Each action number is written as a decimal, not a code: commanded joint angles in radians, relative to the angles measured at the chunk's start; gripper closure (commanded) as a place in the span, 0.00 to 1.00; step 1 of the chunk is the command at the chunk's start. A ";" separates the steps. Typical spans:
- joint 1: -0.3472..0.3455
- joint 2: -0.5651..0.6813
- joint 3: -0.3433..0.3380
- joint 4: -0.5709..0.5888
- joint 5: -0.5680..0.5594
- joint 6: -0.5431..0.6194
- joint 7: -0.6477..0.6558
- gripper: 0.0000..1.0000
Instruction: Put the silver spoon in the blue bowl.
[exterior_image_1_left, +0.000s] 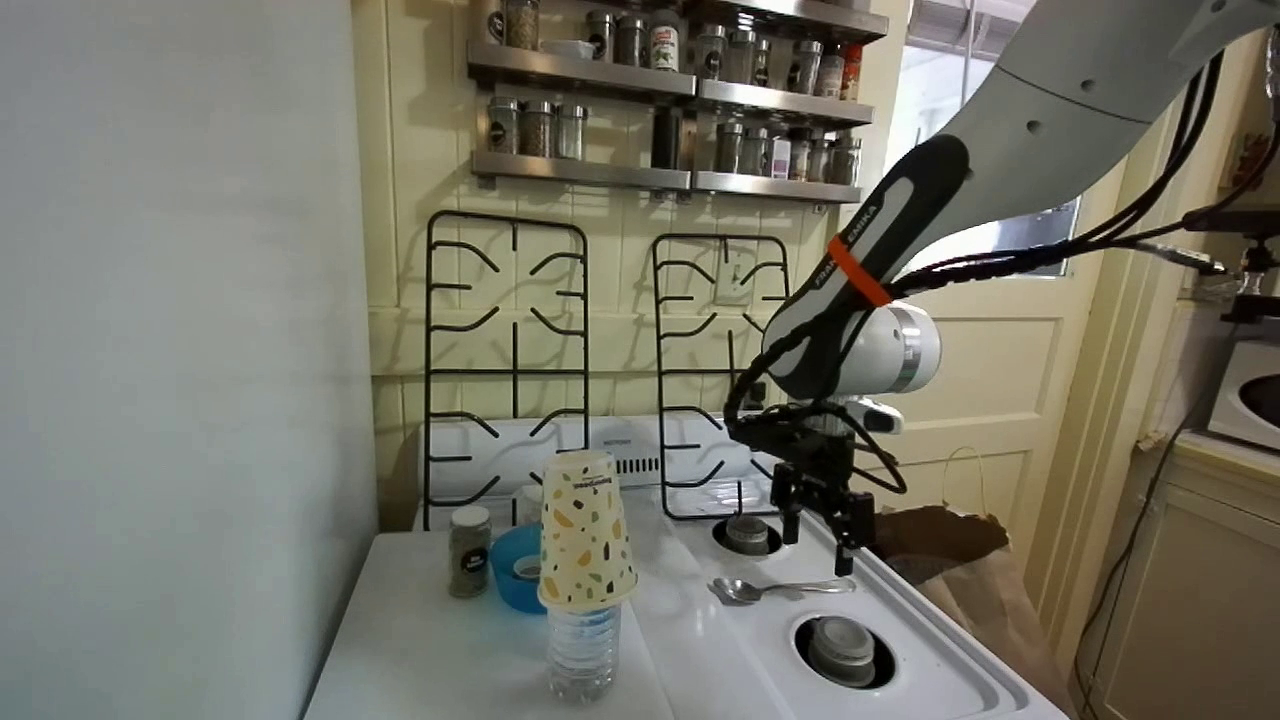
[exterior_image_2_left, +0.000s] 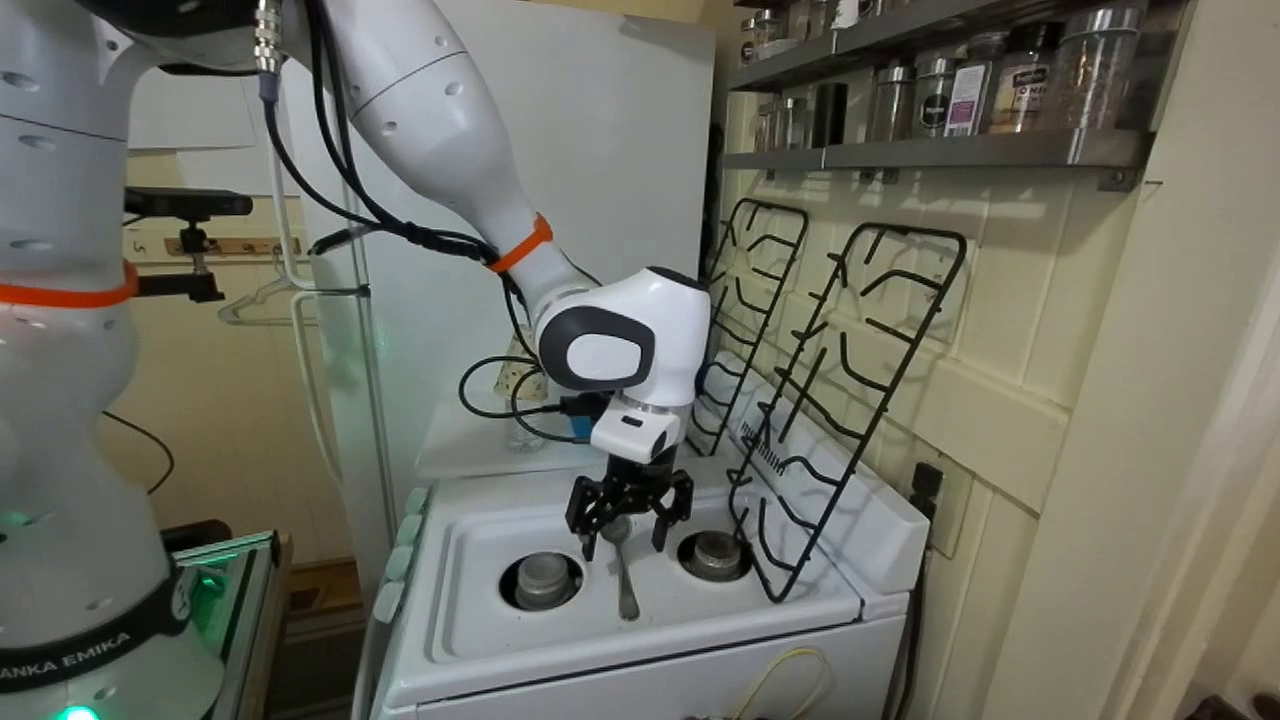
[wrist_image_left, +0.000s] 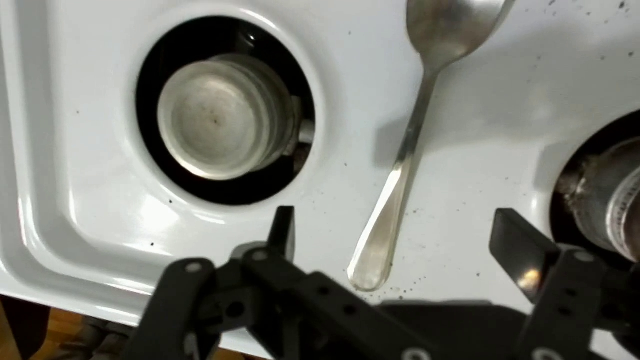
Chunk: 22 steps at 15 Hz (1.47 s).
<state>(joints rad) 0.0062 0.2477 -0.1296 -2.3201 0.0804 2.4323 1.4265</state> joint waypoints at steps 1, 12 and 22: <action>-0.012 -0.011 0.004 -0.003 0.020 -0.006 -0.029 0.00; 0.090 0.105 0.019 0.016 0.014 0.203 0.231 0.11; 0.099 0.086 -0.018 -0.016 0.003 0.238 0.303 0.74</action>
<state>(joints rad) 0.0908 0.3485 -0.1361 -2.3078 0.1042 2.6312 1.6858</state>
